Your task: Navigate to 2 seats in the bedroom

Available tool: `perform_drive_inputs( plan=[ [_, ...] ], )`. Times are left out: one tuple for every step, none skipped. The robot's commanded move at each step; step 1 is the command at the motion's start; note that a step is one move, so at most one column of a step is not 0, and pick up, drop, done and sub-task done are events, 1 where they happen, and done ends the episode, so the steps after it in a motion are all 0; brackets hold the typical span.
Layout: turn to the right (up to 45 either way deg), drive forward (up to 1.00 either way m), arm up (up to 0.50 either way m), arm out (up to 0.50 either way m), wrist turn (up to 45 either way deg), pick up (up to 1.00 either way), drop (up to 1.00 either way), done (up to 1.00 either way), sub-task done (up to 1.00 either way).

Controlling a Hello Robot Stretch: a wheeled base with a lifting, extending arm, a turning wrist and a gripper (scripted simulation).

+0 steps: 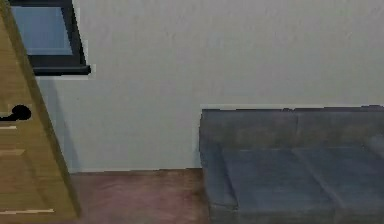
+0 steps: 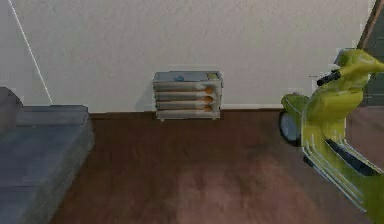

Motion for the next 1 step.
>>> perform_drive_inputs(
  plan=[
    [-45.0, 0.00, 0.00, 0.00, 0.0, 0.00, 0.00, 0.00, 0.00]
  ],
)
